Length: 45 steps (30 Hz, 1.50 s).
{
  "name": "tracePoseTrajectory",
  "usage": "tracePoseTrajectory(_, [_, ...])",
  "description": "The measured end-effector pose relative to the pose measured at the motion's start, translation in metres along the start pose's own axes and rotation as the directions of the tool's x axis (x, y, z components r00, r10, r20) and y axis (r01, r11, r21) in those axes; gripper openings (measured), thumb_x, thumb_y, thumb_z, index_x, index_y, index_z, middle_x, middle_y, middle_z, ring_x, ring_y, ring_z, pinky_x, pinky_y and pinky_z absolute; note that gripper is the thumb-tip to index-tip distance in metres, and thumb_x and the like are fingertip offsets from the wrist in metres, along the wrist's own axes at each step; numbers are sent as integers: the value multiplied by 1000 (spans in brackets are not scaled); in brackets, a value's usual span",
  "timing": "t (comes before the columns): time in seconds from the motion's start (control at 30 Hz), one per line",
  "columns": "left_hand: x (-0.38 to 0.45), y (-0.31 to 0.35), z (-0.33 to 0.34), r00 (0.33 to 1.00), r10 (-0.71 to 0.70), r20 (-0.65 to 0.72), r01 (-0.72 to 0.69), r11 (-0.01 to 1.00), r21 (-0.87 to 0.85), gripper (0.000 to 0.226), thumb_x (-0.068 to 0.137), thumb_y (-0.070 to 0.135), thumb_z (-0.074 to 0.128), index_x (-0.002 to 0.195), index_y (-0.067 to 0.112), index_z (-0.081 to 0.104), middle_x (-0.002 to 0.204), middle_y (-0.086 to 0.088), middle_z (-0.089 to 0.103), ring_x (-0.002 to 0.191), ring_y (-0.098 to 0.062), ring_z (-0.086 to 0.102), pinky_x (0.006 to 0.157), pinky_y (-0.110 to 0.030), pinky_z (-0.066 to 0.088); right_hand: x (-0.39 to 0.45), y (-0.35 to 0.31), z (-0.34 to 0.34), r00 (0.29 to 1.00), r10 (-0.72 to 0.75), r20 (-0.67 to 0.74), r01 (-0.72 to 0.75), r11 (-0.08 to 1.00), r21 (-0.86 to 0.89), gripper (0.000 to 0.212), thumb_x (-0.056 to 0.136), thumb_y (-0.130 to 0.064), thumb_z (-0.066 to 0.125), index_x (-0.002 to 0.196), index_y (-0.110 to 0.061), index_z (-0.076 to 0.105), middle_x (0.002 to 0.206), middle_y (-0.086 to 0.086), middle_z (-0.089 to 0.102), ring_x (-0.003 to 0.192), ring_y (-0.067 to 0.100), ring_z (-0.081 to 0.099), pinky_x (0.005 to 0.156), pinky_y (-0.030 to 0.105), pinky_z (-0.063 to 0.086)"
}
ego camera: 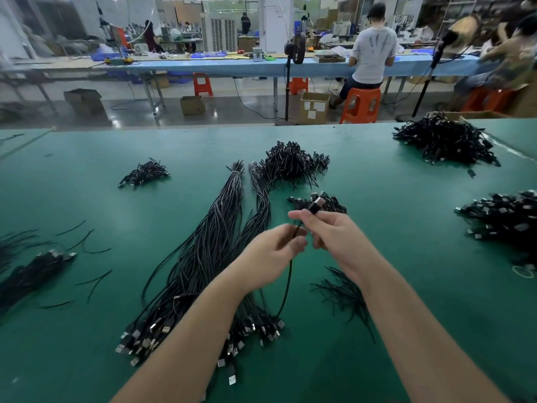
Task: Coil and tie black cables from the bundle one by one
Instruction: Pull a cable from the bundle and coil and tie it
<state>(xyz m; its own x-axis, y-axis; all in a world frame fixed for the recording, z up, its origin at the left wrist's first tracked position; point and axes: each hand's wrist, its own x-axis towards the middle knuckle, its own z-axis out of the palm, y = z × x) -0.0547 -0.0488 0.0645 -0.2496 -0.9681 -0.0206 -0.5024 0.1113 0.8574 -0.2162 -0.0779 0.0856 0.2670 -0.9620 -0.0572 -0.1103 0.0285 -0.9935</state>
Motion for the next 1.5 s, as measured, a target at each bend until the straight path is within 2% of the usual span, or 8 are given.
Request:
tracePoseTrajectory(0.2, [3, 9, 10, 989, -69, -129, 47, 985, -164, 32, 107, 17, 44, 83, 14, 64, 57, 6, 57, 56, -20, 48, 58, -35, 40, -1, 6, 1, 999, -47, -8, 47, 999, 15, 20, 95, -28, 66, 99, -12, 77, 59, -6, 52, 59, 13, 40, 55, 23, 36])
tracePoseTrajectory(0.43, [-1, 5, 10, 997, -60, -56, 44, 967, -250, 35, 107, 28, 44, 89, 22, 73, 61, 6, 60, 53, -11, 40, 51, -23, 33, -1, 5, -9, 994, -104, 24, 101, 988, 113, 32, 80, -41, 70, 88, -11, 78, 58, -1, 49, 54, 12, 43, 55, 21, 42])
tracePoseTrajectory(0.67, [-3, 5, 13, 998, -62, -17, 55, 963, -264, 31, 108, 25, 43, 100, 15, 71, 65, 0, 65, 46, -8, 39, 46, -19, 33, -1, 5, -12, 996, -85, 19, 85, 996, 8, 21, 95, -28, 66, 85, -14, 78, 54, -4, 45, 53, 13, 39, 55, 20, 40])
tracePoseTrajectory(0.97, [-5, 2, 17, 996, -88, -25, 81, 977, -195, 33, 107, 23, 44, 90, 15, 70, 64, 2, 66, 50, -15, 48, 52, -27, 41, 0, 5, -11, 997, -73, 34, 76, 992, -104, 22, 94, -31, 67, 82, -17, 78, 59, 6, 46, 55, 17, 39, 62, 34, 36])
tracePoseTrajectory(1.13, [-3, 1, 12, 977, -59, -206, -1, 960, -279, 33, 106, 17, 45, 84, 11, 69, 70, -2, 71, 58, -19, 63, 60, -34, 52, -1, 10, -8, 993, 68, -100, -71, 997, -27, 48, 98, -54, 49, 83, -14, 71, 55, -4, 54, 46, 14, 42, 45, 24, 39])
tracePoseTrajectory(1.27, [0, 8, 4, 902, -34, -431, -200, 851, -486, 34, 107, 14, 42, 89, 7, 69, 77, -10, 74, 69, -25, 71, 65, -32, 56, -12, 25, 1, 911, 380, 161, -362, 923, -130, 78, 100, -64, 30, 70, -7, 73, 57, 7, 63, 40, 16, 49, 39, 23, 40])
tracePoseTrajectory(1.37, [-3, 21, 7, 901, 11, -435, -301, 738, -604, 36, 108, 16, 40, 93, 2, 69, 87, -18, 75, 83, -33, 74, 73, -34, 59, -13, 34, 16, 824, 422, 378, -448, 894, -23, 84, 101, -65, 23, 78, -6, 77, 78, 16, 73, 51, 22, 62, 49, 25, 51])
tracePoseTrajectory(1.5, [-17, 31, 12, 947, 30, -319, -264, 640, -721, 36, 103, 25, 43, 95, 5, 71, 98, -24, 74, 96, -41, 72, 82, -44, 61, -7, 32, 28, 859, 361, 363, -458, 858, 231, 44, 108, -32, 33, 98, -6, 67, 81, 5, 74, 64, 17, 66, 58, 28, 55])
